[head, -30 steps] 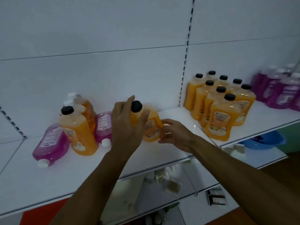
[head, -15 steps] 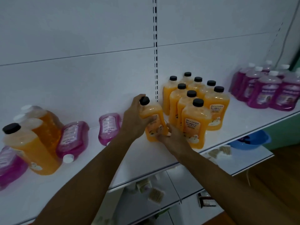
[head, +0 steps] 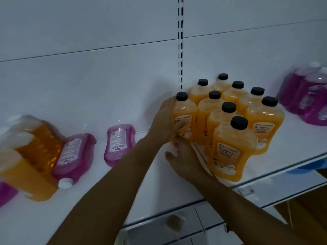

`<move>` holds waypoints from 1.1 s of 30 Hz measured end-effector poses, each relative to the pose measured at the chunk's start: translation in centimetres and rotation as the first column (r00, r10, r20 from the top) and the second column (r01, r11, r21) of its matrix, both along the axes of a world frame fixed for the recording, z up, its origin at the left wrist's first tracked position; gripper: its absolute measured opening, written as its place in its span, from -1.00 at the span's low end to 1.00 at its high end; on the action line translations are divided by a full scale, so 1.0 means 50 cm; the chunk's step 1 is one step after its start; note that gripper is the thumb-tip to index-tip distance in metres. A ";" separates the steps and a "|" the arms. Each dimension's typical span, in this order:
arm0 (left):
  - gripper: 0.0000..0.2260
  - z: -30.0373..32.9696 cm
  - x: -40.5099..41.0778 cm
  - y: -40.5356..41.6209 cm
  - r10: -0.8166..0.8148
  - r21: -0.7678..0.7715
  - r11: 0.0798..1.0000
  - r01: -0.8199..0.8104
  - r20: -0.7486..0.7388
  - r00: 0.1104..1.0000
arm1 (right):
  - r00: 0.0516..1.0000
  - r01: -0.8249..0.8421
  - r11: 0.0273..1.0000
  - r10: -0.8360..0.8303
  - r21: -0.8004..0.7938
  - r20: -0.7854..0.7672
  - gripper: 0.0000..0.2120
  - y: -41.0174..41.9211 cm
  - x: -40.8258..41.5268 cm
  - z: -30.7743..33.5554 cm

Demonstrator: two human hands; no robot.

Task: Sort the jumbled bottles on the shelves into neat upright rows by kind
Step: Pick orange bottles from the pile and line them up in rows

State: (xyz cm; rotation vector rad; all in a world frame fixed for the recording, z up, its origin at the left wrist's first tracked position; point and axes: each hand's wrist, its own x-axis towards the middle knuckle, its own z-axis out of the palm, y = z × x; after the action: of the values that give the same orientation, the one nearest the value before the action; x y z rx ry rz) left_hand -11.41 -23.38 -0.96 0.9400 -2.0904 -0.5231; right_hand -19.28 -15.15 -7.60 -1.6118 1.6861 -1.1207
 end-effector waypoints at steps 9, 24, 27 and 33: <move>-0.39 -0.053 0.245 0.053 0.475 0.118 0.864 -0.490 0.132 0.870 | 0.801 -0.467 0.882 0.390 -0.065 -0.454 -0.22 -0.054 0.102 0.000; -0.76 -0.061 0.362 0.165 0.539 0.676 0.707 -0.207 -0.327 0.776 | 0.756 -0.560 0.822 0.458 -0.101 -0.467 -0.27 -0.055 0.189 0.022; -0.74 -0.056 0.381 0.192 0.461 0.475 0.821 -0.317 -0.224 0.859 | 0.842 -0.487 0.850 0.395 -0.203 -0.367 -0.39 -0.019 0.180 0.066; -0.48 -0.051 0.383 0.223 0.206 0.322 0.931 -0.172 -0.075 0.976 | 0.933 -0.342 0.928 0.317 -0.149 -0.169 -0.42 0.060 0.154 0.161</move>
State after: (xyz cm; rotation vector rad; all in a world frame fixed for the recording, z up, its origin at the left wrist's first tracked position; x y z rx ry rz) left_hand 7.76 -12.26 -3.52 1.2523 -1.8260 -0.8018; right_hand -11.58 -12.16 0.44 -2.0409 1.3560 -1.0253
